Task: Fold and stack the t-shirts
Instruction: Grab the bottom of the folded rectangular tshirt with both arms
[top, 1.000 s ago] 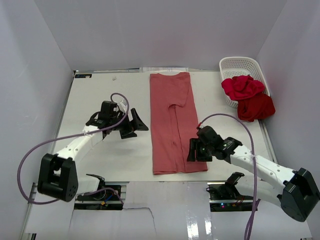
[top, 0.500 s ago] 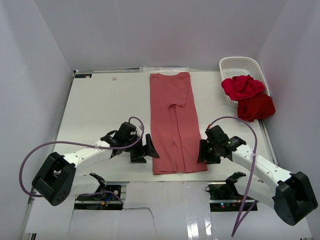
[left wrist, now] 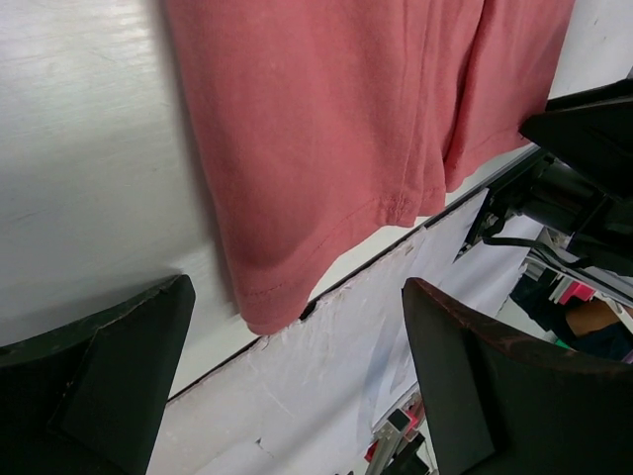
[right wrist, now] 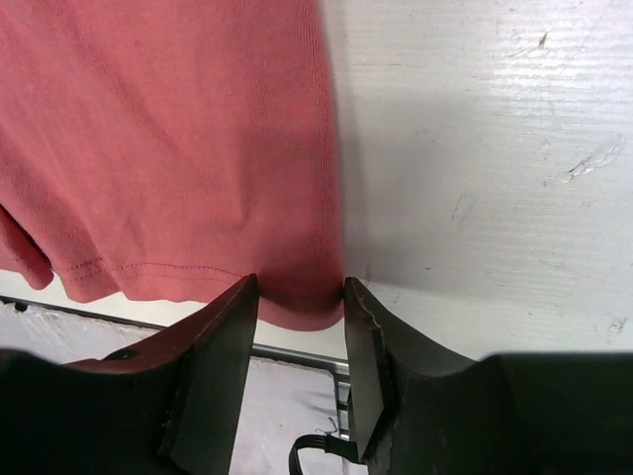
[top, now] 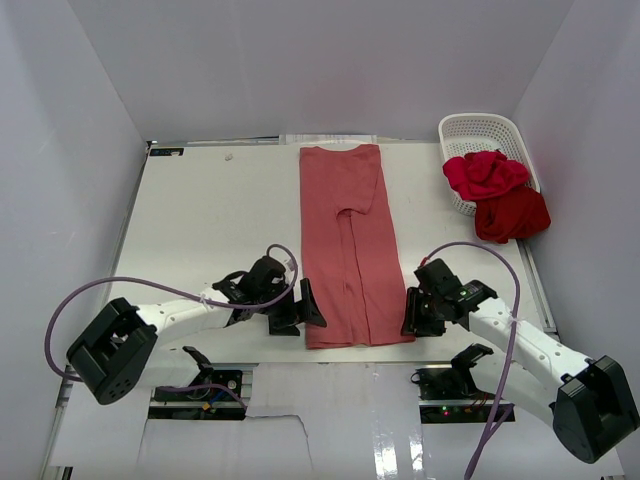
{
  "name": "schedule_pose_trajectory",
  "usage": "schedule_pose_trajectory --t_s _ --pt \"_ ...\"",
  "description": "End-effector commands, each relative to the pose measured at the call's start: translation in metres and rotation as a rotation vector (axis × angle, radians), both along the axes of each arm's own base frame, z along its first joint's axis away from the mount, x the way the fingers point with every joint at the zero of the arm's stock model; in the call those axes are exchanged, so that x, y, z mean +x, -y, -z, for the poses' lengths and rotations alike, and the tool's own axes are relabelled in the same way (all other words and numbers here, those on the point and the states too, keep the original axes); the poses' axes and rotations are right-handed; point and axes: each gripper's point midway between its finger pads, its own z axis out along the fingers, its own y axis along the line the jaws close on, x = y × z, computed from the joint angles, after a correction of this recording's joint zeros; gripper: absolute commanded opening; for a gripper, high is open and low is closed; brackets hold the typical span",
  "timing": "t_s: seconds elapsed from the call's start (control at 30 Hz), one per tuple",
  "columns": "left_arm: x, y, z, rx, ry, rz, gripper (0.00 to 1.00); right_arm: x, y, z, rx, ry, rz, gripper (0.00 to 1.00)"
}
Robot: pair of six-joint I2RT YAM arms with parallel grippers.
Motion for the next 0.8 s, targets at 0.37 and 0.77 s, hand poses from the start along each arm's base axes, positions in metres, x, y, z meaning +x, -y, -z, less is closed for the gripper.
schedule_pose_trajectory --t_s 0.37,0.77 --pt "-0.013 0.016 0.012 0.018 -0.009 0.019 0.90 -0.004 -0.001 0.017 -0.017 -0.068 0.001 0.23" --pt "-0.039 -0.009 0.023 0.051 -0.059 -0.002 0.91 -0.001 -0.004 0.014 -0.004 -0.051 -0.007 0.18"
